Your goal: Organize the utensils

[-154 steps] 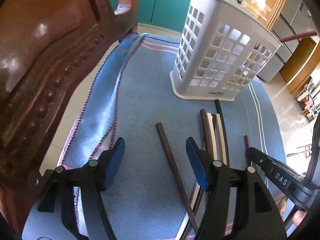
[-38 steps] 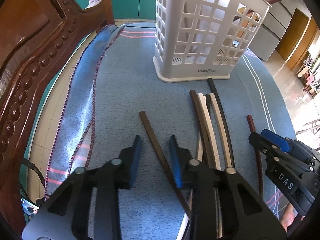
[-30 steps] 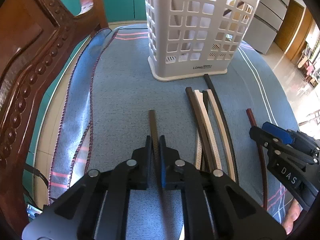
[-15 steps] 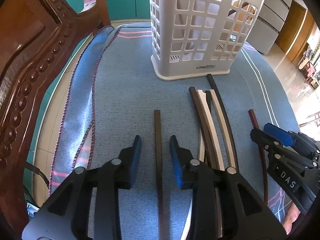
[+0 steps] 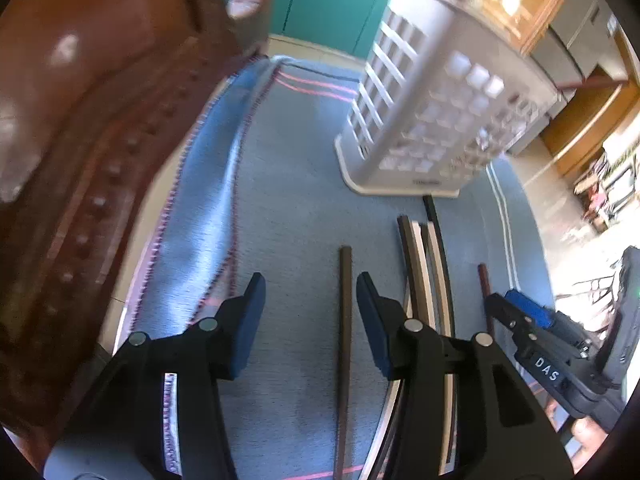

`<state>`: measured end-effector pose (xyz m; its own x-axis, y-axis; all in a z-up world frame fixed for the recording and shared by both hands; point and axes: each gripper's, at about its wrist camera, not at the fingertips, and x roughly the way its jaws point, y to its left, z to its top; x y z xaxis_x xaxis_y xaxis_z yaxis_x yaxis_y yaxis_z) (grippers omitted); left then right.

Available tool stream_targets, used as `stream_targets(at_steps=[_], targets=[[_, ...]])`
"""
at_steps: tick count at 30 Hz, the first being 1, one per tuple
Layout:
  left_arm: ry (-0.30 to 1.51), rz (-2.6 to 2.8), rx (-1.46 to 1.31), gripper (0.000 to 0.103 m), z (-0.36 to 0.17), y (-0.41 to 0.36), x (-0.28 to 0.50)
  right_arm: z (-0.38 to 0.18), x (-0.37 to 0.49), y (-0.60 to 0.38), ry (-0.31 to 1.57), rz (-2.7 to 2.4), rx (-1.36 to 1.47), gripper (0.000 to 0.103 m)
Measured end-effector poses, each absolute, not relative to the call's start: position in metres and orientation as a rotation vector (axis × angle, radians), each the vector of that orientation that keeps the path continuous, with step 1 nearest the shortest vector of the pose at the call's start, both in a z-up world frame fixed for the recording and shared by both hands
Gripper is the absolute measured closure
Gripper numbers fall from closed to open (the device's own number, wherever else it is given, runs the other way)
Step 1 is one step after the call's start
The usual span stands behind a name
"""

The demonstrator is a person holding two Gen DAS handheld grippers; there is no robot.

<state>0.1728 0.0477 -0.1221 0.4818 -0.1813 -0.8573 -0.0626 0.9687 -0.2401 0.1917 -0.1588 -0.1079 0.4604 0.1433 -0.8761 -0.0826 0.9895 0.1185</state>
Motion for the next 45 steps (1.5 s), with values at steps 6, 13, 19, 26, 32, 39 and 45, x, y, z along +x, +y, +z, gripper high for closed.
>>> stream_targets(at_steps=[6, 13, 19, 26, 32, 39, 45], targets=[[1.099, -0.023, -0.098, 0.055, -0.135, 0.012, 0.178, -0.112, 0.191, -0.147, 1.095, 0.136, -0.009, 0.065], [1.075, 0.009, 0.014, 0.058, -0.136, -0.009, 0.175, -0.114, 0.192, -0.142, 1.080, 0.126, -0.058, 0.064], [1.076, -0.023, 0.003, 0.069, -0.135, -0.012, 0.173, -0.116, 0.192, -0.140, 1.072, 0.114, -0.071, 0.064], [1.079, -0.031, 0.001, 0.074, -0.134, -0.011, 0.171, -0.113, 0.183, -0.133, 1.077, 0.149, -0.061, 0.094], [1.066, -0.027, -0.034, 0.096, -0.131, -0.006, 0.173, -0.107, 0.181, -0.141, 1.042, 0.179, 0.010, 0.096], [0.934, -0.044, -0.114, 0.096, -0.087, 0.009, 0.156, -0.059, 0.166, -0.162, 0.870, 0.219, 0.072, 0.096], [0.709, -0.135, -0.220, 0.096, 0.005, 0.029, 0.114, 0.000, 0.142, -0.183, 0.756, 0.293, 0.133, 0.096]])
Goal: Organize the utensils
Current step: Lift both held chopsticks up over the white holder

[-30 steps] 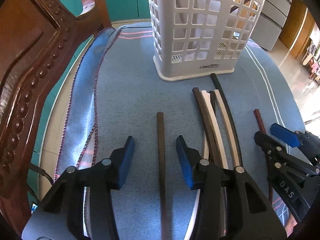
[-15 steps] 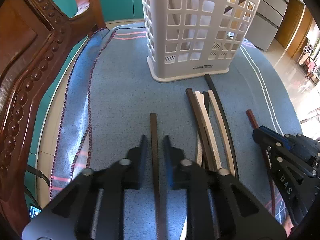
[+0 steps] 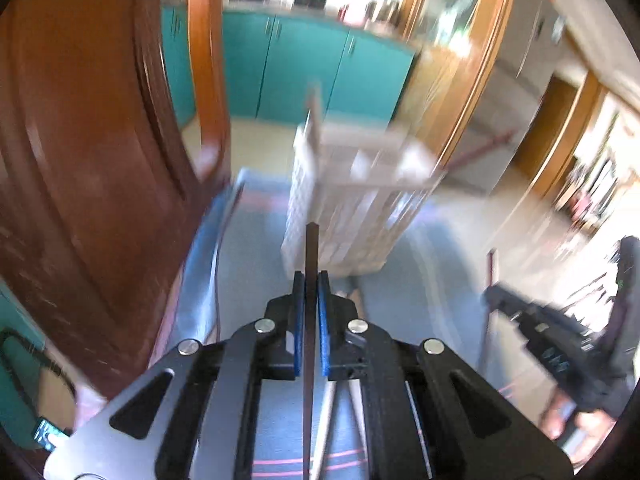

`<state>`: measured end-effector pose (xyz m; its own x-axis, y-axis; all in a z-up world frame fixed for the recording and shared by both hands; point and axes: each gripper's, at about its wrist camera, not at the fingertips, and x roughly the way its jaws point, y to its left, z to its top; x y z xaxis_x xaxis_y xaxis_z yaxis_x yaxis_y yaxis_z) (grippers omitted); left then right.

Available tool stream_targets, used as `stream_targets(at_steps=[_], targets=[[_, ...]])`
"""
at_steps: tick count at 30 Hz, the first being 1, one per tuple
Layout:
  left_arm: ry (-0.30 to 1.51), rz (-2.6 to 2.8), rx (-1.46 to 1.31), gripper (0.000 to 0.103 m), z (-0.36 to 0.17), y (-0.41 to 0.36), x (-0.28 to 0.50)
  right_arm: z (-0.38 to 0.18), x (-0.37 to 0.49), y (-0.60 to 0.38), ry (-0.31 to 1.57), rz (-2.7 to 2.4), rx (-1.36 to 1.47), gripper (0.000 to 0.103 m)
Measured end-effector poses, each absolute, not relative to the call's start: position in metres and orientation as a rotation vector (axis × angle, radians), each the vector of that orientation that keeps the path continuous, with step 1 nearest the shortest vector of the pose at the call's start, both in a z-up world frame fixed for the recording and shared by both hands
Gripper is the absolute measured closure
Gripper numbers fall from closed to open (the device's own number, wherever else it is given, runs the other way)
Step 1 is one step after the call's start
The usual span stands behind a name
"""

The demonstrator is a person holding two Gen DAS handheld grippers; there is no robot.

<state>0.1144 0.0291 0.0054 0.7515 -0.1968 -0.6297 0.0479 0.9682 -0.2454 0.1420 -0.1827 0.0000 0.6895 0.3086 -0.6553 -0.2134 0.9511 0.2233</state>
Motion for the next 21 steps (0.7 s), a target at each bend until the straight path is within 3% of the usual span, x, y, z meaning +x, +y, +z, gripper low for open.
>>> stream_targets(at_steps=[6, 11, 16, 21], targets=[[0.421, -0.183, -0.313, 0.096, 0.094, 0.057, 0.080, 0.062, 0.120, -0.198, 0.617, 0.343, 0.187, 0.096], [0.215, -0.136, -0.432, 0.096, 0.134, 0.081, 0.083, 0.113, 0.132, -0.203, 0.487, 0.346, 0.238, 0.096], [0.091, -0.014, -0.466, 0.096, 0.134, 0.088, 0.097, 0.149, 0.147, -0.207, 0.318, 0.313, 0.314, 0.096], [0.149, 0.019, -0.429, 0.096, 0.106, 0.075, 0.140, 0.154, 0.152, -0.207, 0.102, 0.244, 0.359, 0.096]])
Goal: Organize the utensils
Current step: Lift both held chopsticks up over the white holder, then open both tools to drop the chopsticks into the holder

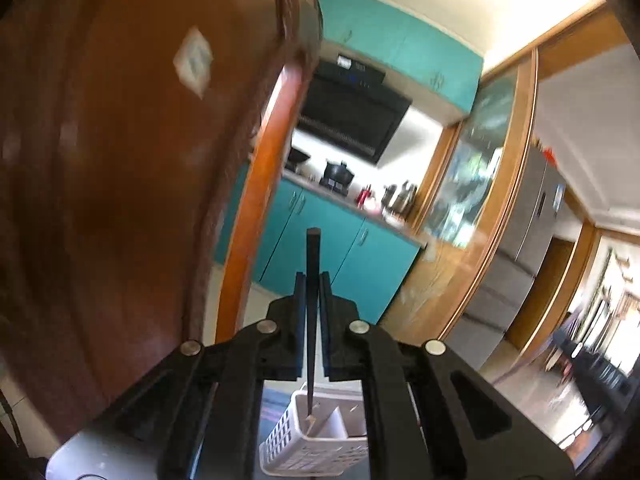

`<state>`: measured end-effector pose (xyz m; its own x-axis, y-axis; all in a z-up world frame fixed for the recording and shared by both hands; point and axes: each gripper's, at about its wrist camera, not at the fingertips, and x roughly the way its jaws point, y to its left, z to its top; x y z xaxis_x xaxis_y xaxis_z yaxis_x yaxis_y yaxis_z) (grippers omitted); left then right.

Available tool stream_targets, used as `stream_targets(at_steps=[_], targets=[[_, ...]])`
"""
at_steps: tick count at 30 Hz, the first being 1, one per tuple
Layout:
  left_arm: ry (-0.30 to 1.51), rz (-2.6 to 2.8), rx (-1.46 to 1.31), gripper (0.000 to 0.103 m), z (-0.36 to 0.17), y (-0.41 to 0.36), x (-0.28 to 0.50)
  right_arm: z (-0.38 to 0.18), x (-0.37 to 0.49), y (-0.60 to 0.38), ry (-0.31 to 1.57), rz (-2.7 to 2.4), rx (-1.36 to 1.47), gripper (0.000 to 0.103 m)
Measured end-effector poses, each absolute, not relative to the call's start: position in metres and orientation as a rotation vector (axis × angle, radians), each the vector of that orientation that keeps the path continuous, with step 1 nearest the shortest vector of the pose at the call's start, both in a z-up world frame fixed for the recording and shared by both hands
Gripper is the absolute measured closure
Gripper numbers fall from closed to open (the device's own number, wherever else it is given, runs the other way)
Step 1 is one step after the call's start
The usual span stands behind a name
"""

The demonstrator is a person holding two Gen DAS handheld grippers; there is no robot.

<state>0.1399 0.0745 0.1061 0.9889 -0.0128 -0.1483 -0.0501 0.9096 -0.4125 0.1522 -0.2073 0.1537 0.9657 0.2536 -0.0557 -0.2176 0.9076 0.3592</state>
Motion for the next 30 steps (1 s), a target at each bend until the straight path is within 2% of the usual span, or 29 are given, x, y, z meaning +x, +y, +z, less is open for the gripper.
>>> stream_targets(at_steps=[8, 14, 15, 18, 19, 21, 23, 25, 27, 28, 30], targets=[[0.277, 0.012, -0.366, 0.096, 0.068, 0.050, 0.170, 0.094, 0.188, -0.180, 0.179, 0.188, 0.235, 0.096], [0.319, 0.000, -0.319, 0.096, 0.057, 0.041, 0.177, 0.080, 0.189, -0.168, 0.248, 0.206, 0.185, 0.096], [0.320, 0.004, -0.313, 0.096, 0.056, 0.039, 0.180, 0.078, 0.188, -0.168, 0.254, 0.199, 0.178, 0.095], [0.319, 0.005, -0.308, 0.096, 0.055, 0.037, 0.180, 0.077, 0.178, -0.173, 0.271, 0.181, 0.194, 0.069], [0.313, -0.001, -0.312, 0.096, 0.056, 0.038, 0.179, 0.079, 0.174, -0.178, 0.266, 0.185, 0.213, 0.064], [0.301, -0.010, -0.313, 0.090, 0.058, 0.041, 0.172, 0.084, 0.160, -0.184, 0.257, 0.200, 0.232, 0.063], [0.269, -0.020, -0.319, 0.079, 0.060, 0.045, 0.159, 0.087, 0.148, -0.185, 0.249, 0.223, 0.217, 0.063], [0.227, -0.031, -0.329, 0.074, 0.065, 0.050, 0.147, 0.083, 0.132, -0.187, 0.231, 0.256, 0.210, 0.063], [0.182, -0.019, -0.338, 0.073, 0.069, 0.055, 0.132, 0.066, 0.117, -0.184, 0.229, 0.320, 0.185, 0.063], [0.156, 0.034, -0.356, 0.073, 0.067, 0.058, 0.123, 0.055, 0.116, -0.179, 0.251, 0.363, 0.162, 0.063], [0.151, 0.103, -0.371, 0.074, 0.055, 0.062, 0.113, 0.016, 0.140, -0.160, 0.485, 0.380, 0.078, 0.063]])
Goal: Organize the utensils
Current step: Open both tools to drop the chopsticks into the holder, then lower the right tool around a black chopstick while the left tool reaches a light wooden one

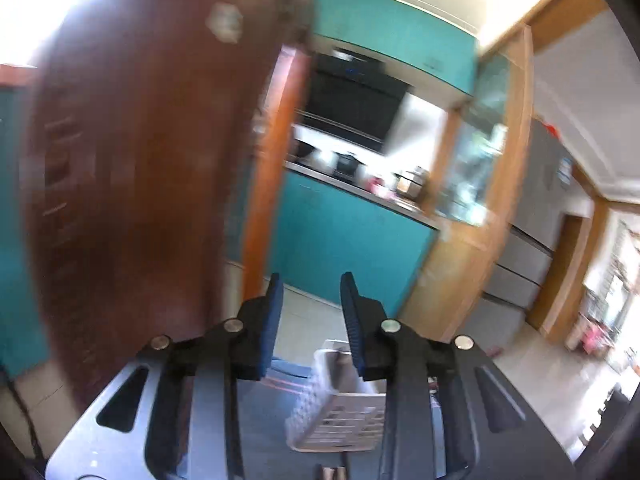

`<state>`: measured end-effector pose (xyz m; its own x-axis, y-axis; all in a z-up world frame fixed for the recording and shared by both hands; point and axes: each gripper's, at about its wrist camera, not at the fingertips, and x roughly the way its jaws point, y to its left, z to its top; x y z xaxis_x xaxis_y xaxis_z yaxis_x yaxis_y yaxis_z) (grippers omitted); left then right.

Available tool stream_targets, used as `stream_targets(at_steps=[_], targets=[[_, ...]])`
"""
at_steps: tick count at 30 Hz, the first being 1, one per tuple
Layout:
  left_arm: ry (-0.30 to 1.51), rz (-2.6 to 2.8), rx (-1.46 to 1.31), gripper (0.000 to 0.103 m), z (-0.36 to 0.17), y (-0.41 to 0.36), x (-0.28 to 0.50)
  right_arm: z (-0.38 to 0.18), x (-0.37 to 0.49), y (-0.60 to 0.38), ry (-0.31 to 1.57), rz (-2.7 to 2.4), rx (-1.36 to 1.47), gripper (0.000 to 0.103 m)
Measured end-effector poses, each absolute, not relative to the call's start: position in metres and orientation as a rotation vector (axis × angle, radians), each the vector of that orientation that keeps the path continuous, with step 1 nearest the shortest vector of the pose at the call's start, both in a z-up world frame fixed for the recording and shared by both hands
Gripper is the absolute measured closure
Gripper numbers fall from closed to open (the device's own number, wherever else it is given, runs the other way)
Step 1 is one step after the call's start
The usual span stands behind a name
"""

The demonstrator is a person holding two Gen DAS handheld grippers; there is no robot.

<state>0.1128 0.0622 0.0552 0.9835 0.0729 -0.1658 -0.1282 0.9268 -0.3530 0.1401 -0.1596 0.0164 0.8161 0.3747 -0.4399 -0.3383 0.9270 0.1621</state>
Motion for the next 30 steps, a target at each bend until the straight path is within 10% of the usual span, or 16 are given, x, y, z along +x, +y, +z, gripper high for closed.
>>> stream_targets(at_steps=[9, 15, 18, 30], targets=[[0.575, 0.057, -0.352, 0.077, -0.024, 0.057, 0.149, -0.097, 0.196, -0.115, 1.057, 0.301, -0.040, 0.063], [0.786, 0.045, -0.239, 0.072, -0.063, 0.032, 0.164, -0.105, 0.191, -0.100, 1.051, 0.294, -0.107, 0.065], [0.782, 0.037, -0.207, 0.063, -0.064, 0.022, 0.163, -0.108, 0.189, -0.103, 1.061, 0.298, -0.067, 0.088], [0.811, 0.022, -0.144, 0.057, -0.068, 0.003, 0.168, -0.095, 0.186, -0.175, 1.068, 0.246, 0.261, 0.091]])
